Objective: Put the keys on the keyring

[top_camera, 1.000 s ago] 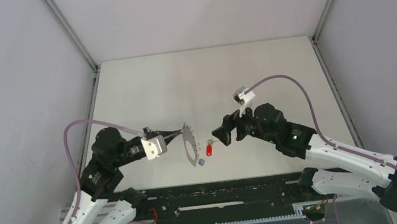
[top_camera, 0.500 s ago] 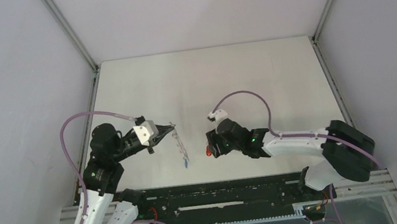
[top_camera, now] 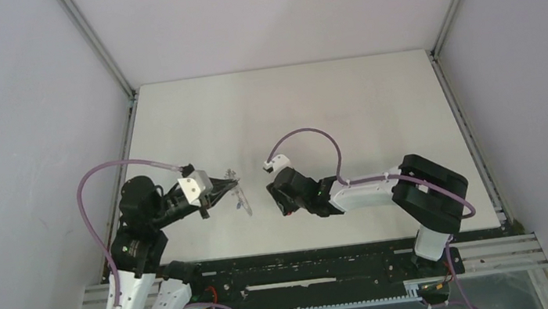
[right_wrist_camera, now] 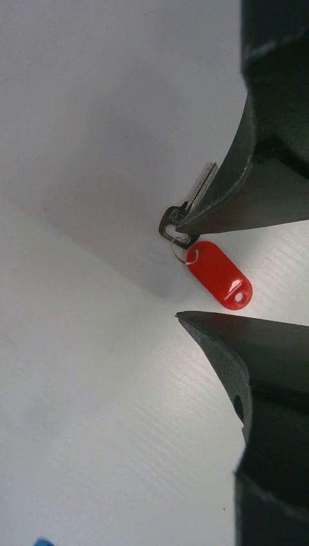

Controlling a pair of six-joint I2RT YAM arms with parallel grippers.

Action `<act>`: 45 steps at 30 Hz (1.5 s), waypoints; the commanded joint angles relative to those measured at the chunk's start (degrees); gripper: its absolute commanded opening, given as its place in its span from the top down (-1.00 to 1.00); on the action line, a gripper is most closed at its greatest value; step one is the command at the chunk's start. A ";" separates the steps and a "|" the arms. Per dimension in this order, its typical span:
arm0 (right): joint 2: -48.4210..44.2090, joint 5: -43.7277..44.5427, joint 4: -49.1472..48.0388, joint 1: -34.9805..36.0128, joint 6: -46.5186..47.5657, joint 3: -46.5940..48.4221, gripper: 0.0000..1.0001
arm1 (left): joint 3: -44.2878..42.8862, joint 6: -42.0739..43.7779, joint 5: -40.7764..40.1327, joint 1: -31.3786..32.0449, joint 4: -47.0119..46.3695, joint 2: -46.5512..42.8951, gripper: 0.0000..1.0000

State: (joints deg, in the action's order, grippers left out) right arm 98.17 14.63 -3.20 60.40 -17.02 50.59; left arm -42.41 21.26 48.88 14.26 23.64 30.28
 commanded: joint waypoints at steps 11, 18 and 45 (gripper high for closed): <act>3.16 4.48 1.08 -0.11 1.06 3.46 0.18 | -1.70 -3.15 3.14 -0.73 -0.09 -1.60 0.99; 3.60 4.87 1.44 -0.28 0.98 3.46 0.37 | -2.43 -4.60 4.62 -0.73 -0.13 -1.73 0.99; -17.44 -26.09 -7.44 -9.71 6.80 -8.74 1.00 | -3.55 -5.09 10.18 -0.73 1.55 -1.27 0.99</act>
State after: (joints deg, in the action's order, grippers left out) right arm 83.85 -0.25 -8.93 51.35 -11.77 43.05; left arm -42.52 16.93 56.14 14.04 25.45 29.26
